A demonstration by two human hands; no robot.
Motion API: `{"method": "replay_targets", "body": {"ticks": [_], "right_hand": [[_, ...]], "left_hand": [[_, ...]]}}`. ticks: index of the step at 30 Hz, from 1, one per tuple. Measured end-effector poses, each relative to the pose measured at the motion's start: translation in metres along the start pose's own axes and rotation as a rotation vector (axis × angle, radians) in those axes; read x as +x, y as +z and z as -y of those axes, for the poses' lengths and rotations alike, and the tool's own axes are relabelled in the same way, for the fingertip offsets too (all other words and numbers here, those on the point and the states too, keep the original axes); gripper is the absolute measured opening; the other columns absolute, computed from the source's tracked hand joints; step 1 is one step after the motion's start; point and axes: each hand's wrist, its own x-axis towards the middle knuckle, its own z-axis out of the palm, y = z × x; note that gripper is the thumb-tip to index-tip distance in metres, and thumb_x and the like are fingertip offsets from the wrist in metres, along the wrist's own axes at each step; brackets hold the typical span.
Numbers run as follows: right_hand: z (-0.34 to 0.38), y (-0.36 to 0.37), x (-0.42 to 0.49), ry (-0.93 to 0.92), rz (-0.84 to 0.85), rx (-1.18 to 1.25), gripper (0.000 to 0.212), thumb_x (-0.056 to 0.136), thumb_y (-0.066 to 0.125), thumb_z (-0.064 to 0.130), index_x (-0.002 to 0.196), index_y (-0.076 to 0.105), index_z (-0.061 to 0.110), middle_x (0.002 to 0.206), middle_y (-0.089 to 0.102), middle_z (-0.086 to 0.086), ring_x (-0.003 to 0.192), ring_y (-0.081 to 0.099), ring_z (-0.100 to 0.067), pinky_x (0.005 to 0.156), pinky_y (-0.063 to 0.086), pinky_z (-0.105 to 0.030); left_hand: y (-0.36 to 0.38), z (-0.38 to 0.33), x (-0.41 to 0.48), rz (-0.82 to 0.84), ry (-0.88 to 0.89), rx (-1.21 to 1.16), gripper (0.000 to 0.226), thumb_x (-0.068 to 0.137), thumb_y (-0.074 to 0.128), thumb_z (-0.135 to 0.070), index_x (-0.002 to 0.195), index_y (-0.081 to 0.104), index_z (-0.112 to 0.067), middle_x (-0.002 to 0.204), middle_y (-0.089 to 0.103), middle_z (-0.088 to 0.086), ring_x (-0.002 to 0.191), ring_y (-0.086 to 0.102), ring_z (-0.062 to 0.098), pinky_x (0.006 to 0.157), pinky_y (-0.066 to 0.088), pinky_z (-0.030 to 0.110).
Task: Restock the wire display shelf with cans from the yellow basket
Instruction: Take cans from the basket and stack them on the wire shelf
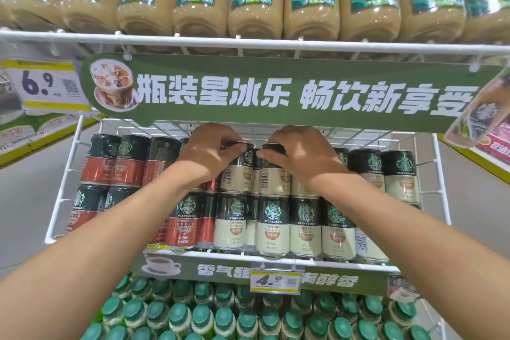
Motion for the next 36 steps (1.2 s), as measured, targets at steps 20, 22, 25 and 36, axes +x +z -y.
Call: {"method": "replay_targets", "body": {"ticks": [20, 22, 25, 36], "right_hand": [[0.013, 0.004, 0.018, -0.018, 0.054, -0.34, 0.055, 0.096, 0.048, 0.067, 0.091, 0.061, 0.014, 0.075, 0.055, 0.003, 0.061, 0.053, -0.016, 0.051, 0.033, -0.028], [0.013, 0.005, 0.009, -0.015, 0.031, -0.295, 0.056, 0.099, 0.044, 0.065, 0.101, 0.064, 0.013, 0.089, 0.058, 0.002, 0.079, 0.059, -0.022, 0.064, 0.041, -0.031], [0.011, 0.006, -0.01, -0.014, -0.026, -0.251, 0.059, 0.101, 0.037, 0.065, 0.118, 0.061, 0.014, 0.116, 0.062, -0.005, 0.106, 0.061, -0.025, 0.082, 0.049, -0.036], [0.008, -0.031, -0.12, 0.123, 0.098, -0.284, 0.074, 0.097, 0.019, 0.075, 0.126, 0.051, 0.015, 0.119, 0.063, -0.016, 0.114, 0.06, -0.04, 0.086, 0.05, -0.046]], "left_hand": [[0.0, -0.018, -0.009, -0.001, -0.072, 0.155, 0.031, 0.099, 0.065, -0.039, 0.1, 0.078, -0.011, 0.1, 0.077, 0.006, 0.091, 0.07, 0.026, 0.082, 0.057, 0.037], [0.002, -0.019, -0.017, -0.008, -0.074, 0.139, 0.039, 0.1, 0.061, -0.043, 0.119, 0.075, -0.012, 0.121, 0.075, 0.007, 0.109, 0.069, 0.028, 0.096, 0.056, 0.038], [-0.004, -0.025, -0.027, -0.002, -0.06, 0.171, 0.053, 0.101, 0.055, -0.052, 0.141, 0.061, -0.018, 0.146, 0.061, 0.004, 0.13, 0.06, 0.026, 0.111, 0.048, 0.04], [-0.021, -0.061, -0.115, 0.295, 0.091, 0.566, 0.077, 0.096, 0.025, -0.071, 0.141, 0.05, -0.014, 0.132, 0.061, 0.016, 0.128, 0.055, 0.036, 0.103, 0.048, 0.051]]}}
